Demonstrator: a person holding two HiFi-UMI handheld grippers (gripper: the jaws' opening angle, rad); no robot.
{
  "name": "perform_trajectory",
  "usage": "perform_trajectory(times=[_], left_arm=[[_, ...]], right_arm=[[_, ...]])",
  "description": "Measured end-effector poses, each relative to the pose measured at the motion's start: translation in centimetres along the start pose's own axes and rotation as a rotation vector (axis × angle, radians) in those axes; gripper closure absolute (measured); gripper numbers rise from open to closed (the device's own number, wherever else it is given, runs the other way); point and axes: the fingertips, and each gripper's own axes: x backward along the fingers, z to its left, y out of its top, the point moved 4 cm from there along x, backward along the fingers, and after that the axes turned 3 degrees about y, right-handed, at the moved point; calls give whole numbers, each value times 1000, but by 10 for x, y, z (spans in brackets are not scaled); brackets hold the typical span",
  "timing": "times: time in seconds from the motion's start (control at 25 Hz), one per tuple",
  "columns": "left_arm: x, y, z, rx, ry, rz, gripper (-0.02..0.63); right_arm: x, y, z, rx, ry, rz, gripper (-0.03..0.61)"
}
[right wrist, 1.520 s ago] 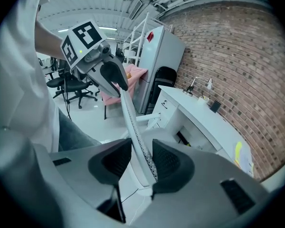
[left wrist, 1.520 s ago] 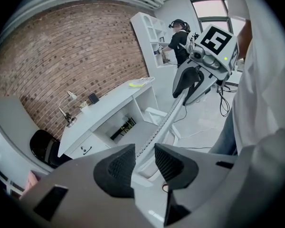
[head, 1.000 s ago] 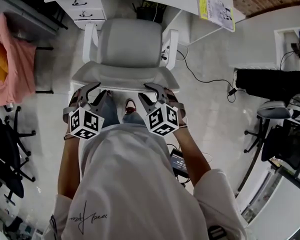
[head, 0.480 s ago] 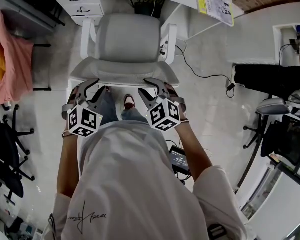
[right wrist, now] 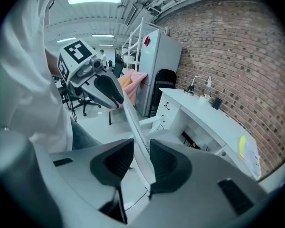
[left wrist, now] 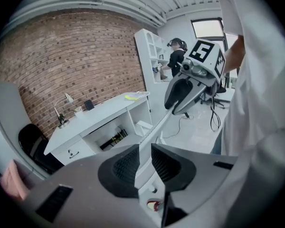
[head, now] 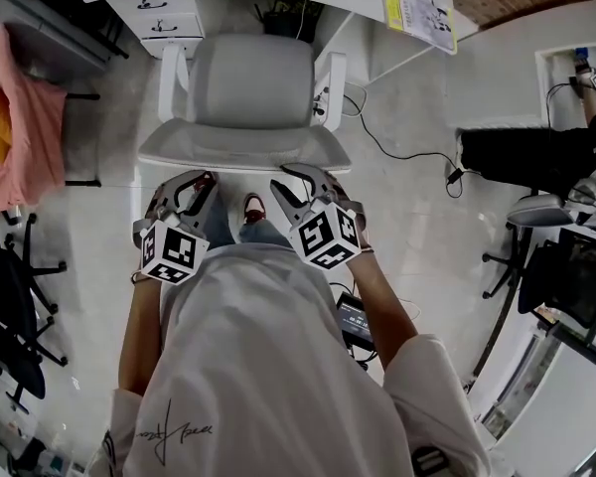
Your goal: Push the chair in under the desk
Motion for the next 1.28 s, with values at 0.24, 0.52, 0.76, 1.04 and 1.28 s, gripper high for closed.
perform_trajectory(times=[0.24,0.52,0.76,1.04,1.28], left_arm=[[14,22,2,416,-11,-216,566],[36,58,1,462,5,-315,587],[51,94,-3,401,9,-383,600],[70,132,5,374,44,-435,609],[93,147,14,378,-2,-467,610]], right_arm=[[19,13,3,-185,51,-115,515],[55,33,-5,-259,29,-259,528],[82,54,-11,-282,-8,-360,536],[108,75,-21,-357,-160,-438,548],[122,93,-18,-452,-272,-459,552]])
